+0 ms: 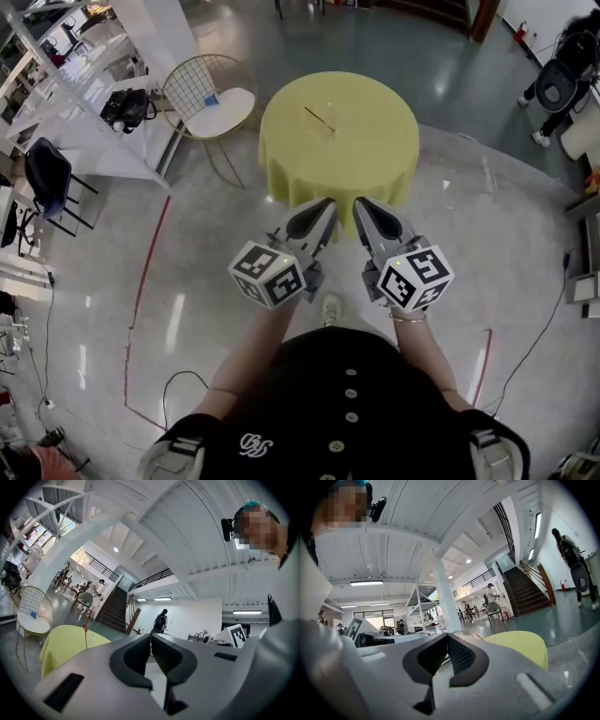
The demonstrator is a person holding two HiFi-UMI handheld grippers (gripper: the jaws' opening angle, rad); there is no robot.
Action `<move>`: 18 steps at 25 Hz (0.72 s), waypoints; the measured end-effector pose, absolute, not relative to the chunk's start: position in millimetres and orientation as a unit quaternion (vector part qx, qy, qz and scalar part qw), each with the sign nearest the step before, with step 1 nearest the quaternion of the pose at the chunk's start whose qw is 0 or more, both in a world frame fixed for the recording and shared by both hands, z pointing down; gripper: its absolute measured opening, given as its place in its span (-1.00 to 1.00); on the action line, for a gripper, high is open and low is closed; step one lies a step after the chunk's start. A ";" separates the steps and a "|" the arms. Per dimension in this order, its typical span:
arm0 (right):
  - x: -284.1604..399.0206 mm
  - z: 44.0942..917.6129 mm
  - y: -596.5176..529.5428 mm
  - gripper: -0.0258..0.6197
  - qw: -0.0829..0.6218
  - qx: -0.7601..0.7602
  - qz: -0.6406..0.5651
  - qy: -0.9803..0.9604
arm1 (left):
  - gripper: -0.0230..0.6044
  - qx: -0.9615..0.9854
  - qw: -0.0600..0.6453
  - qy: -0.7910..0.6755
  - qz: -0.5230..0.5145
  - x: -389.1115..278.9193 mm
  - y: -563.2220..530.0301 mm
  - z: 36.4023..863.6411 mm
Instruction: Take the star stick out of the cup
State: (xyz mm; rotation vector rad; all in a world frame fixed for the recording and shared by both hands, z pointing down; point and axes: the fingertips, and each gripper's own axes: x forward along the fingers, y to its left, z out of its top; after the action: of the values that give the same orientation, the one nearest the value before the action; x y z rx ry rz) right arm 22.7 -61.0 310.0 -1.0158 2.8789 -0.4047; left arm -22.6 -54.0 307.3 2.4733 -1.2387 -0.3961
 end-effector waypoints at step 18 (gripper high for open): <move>30.8 321.3 -168.2 -0.91 0.021 -0.316 -0.138 0.938 | -0.87 0.859 0.172 -0.460 -0.142 -14.7 -158.6 314.6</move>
State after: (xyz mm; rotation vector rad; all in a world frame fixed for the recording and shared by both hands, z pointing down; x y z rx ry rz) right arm 30.8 -168.2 321.3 -0.9792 2.9093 -0.4286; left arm -14.7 -158.6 314.6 2.4379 -1.3064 -0.4034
